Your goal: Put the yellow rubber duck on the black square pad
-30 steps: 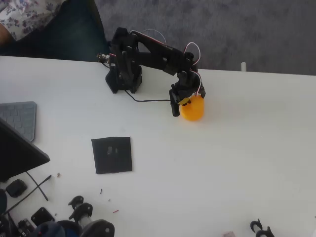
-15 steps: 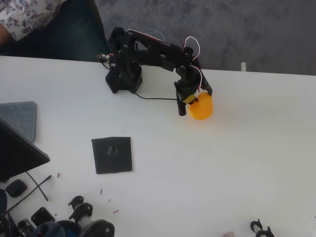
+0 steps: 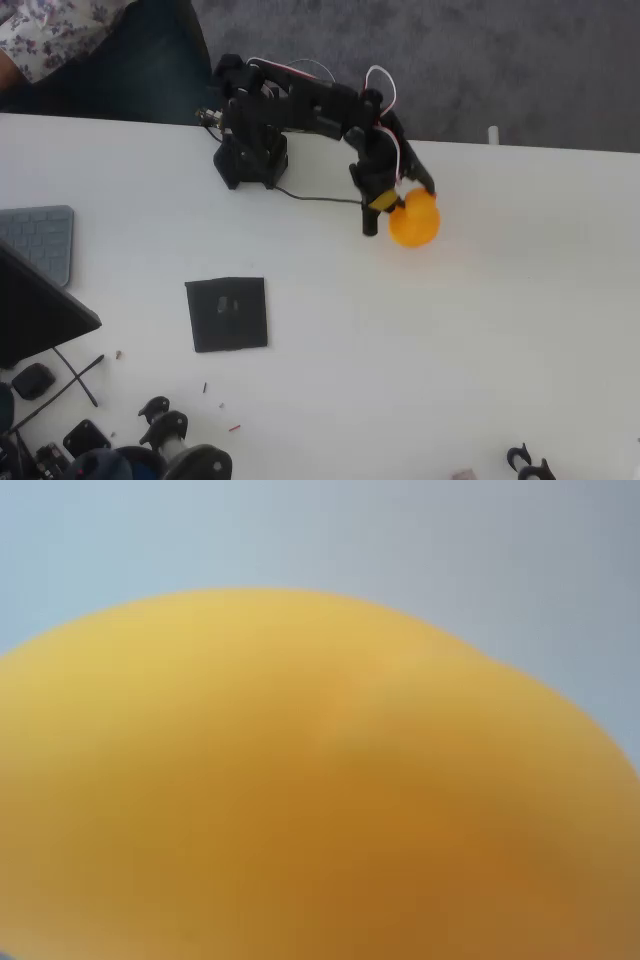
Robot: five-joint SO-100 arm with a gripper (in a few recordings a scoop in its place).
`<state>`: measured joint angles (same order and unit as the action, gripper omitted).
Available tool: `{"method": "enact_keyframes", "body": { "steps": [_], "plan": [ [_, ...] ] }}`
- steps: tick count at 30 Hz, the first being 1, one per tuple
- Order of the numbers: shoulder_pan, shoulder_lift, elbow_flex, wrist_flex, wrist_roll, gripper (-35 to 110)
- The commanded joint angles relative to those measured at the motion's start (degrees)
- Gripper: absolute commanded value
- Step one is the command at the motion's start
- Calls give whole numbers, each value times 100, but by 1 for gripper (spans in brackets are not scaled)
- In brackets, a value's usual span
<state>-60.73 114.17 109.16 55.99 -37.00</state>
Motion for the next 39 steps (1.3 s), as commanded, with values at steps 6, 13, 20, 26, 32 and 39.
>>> {"method": "enact_keyframes", "body": {
  "steps": [6, 13, 20, 26, 32, 39],
  "plan": [
    [1512, 281, -949, 18, -79, 9],
    [2558, 281, -967, 18, -62, 9],
    [3568, 290, -976, 18, 571, 9],
    [4307, 360, -976, 18, 835, 9],
    [5098, 668, -888, 97, 1072, 9],
    [5994, 703, -879, 615, 1274, 9]
  ]
}}
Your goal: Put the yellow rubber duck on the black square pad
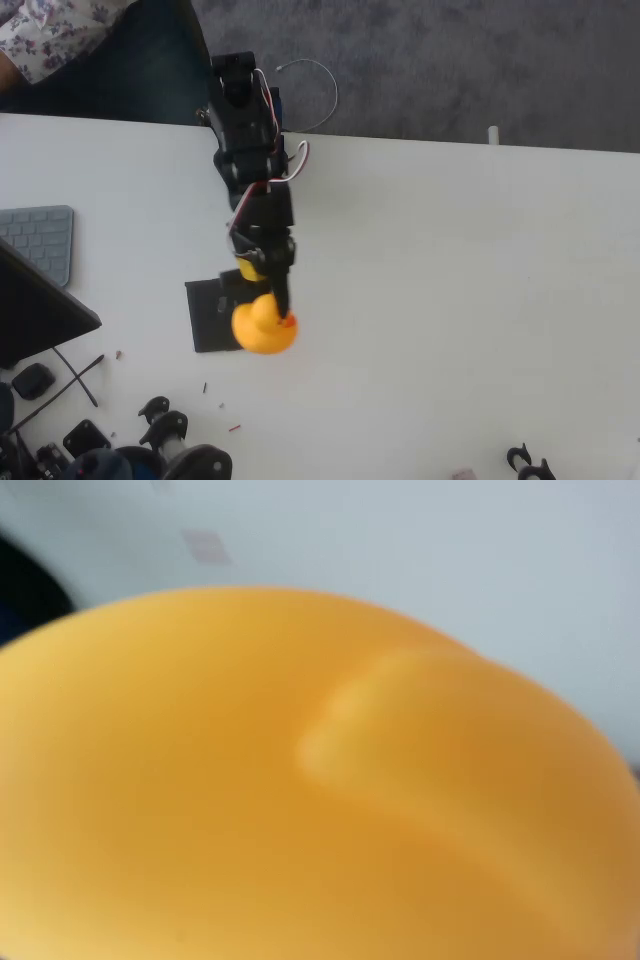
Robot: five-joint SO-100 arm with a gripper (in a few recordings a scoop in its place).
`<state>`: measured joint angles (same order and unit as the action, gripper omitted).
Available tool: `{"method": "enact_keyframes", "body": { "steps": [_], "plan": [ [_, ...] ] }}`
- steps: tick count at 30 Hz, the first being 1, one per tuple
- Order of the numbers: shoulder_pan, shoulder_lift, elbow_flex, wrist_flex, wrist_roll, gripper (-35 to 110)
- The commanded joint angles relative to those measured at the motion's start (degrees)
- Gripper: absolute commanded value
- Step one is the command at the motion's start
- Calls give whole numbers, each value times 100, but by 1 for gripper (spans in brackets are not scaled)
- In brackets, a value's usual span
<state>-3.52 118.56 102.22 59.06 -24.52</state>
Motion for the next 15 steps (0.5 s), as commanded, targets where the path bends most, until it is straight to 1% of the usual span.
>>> {"method": "enact_keyframes", "body": {
  "steps": [1, 7, 15],
  "plan": [
    [334, 264, -185, 448, 44, 9],
    [800, 264, -185, 1090, 44, 9],
    [1758, 176, -114, 1230, -44, 9]
  ]
}}
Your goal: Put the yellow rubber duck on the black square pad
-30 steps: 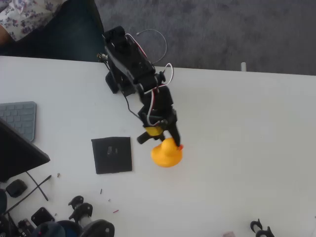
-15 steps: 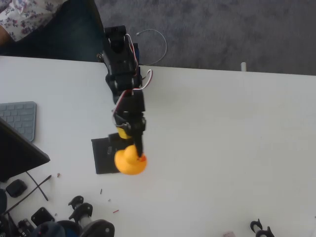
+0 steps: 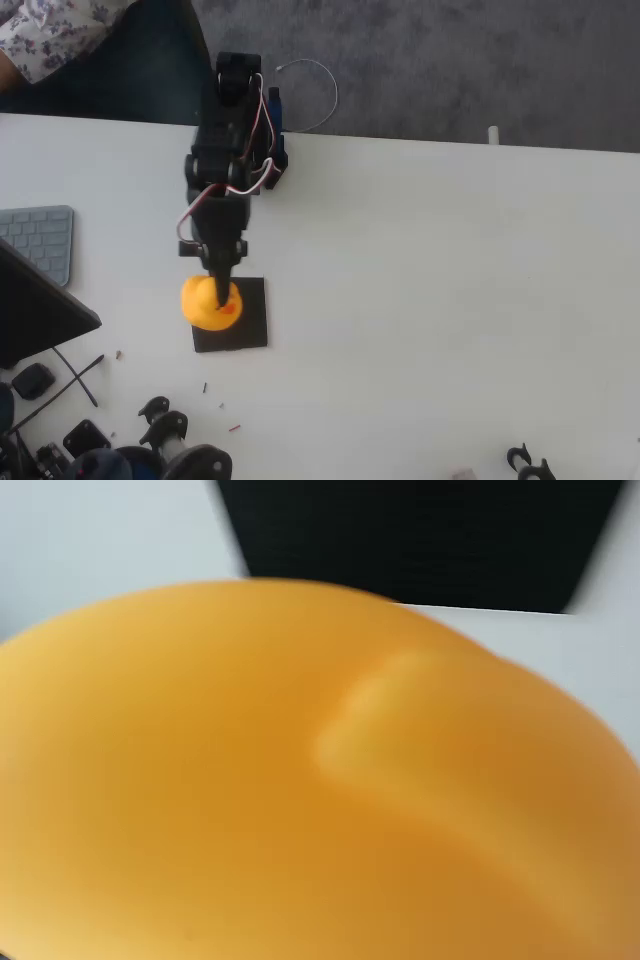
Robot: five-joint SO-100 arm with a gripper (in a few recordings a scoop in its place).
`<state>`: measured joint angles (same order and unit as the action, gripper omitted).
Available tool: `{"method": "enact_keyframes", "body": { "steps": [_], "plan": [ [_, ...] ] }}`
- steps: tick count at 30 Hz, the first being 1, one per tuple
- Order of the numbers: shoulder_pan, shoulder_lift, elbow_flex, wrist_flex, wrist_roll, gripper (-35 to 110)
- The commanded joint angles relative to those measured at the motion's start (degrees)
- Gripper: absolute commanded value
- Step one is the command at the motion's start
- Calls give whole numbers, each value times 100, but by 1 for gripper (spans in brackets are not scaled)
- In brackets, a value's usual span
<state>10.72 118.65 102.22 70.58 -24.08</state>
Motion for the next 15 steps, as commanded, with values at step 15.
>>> {"method": "enact_keyframes", "body": {
  "steps": [15],
  "plan": [
    [448, 176, 2013, -1099, -316, 9]
  ]
}}
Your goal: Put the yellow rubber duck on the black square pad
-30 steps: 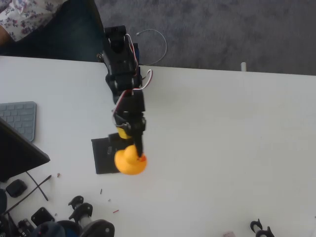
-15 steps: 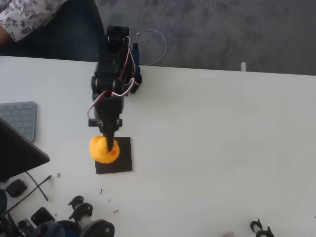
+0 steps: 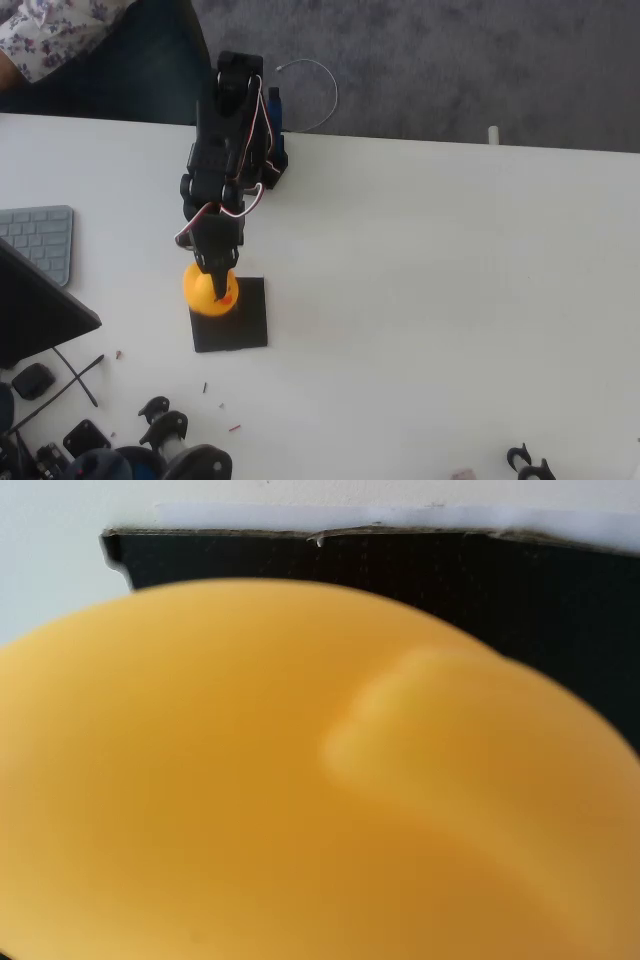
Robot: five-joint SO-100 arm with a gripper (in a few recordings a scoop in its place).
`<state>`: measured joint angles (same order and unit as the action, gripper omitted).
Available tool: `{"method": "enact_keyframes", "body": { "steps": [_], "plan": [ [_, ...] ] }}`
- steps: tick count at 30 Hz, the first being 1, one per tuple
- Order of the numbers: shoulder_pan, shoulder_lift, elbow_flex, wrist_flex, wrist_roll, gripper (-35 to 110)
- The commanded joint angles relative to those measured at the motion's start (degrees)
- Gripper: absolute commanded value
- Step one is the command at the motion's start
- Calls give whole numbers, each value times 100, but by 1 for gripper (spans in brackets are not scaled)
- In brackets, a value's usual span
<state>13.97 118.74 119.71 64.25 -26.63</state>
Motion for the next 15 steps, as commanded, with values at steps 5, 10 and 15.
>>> {"method": "enact_keyframes", "body": {
  "steps": [5, 10, 15],
  "plan": [
    [88, 176, 844, -1230, -35, 9],
    [70, 176, 1055, -1310, -70, 9],
    [26, 202, 1055, -1318, -105, 10]
  ]
}}
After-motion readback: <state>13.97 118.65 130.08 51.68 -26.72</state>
